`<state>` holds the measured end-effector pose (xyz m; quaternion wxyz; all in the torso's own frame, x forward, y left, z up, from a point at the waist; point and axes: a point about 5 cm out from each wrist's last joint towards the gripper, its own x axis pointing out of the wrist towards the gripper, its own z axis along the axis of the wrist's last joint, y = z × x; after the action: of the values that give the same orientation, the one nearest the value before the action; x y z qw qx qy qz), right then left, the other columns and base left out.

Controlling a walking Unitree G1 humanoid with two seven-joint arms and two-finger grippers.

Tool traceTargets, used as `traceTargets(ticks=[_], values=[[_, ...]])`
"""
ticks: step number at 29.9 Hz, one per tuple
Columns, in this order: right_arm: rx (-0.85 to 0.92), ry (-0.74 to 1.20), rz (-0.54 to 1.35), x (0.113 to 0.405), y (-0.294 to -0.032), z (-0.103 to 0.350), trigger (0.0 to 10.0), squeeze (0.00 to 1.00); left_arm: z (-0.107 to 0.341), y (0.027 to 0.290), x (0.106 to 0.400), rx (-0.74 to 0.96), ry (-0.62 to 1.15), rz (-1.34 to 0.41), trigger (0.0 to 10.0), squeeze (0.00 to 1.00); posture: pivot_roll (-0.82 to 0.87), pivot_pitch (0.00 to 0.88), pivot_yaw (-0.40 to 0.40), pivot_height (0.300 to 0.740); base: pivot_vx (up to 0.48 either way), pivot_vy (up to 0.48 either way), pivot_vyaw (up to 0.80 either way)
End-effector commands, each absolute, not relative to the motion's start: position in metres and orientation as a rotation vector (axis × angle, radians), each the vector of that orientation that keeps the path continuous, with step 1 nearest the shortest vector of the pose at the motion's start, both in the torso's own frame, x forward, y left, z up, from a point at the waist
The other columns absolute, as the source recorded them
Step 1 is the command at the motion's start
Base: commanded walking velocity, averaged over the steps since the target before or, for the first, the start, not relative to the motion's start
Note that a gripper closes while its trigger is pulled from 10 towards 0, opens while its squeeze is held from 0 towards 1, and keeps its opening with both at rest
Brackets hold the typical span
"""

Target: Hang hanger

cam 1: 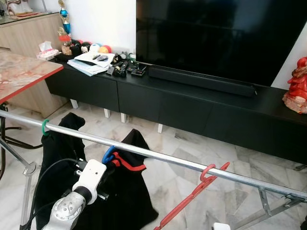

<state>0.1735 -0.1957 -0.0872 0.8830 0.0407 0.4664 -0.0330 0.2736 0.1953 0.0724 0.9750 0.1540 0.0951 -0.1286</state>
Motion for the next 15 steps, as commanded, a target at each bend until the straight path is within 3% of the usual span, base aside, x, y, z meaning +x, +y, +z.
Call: traceTargets(ticks=[1,9,15], values=[[0.087,0.969,-0.086,0.173,-0.207,-0.085,10.0,0.00,0.081,0.196,0.282,0.295,0.163,-0.229,10.0,0.00,0.12,0.000,-0.053,0.740,0.000,0.000,0.00],[0.076,0.974,-0.103,0.167,-0.223,-0.085,10.0,0.00,0.083,0.183,0.297,0.316,0.173,-0.233,10.0,0.00,0.11,0.000,-0.048,0.740,0.000,0.000,0.00],[0.086,0.981,-0.096,0.167,-0.211,-0.087,10.0,0.00,0.085,0.179,0.307,0.341,0.221,-0.257,10.0,0.00,0.11,0.000,-0.035,0.740,0.000,0.000,0.00]])
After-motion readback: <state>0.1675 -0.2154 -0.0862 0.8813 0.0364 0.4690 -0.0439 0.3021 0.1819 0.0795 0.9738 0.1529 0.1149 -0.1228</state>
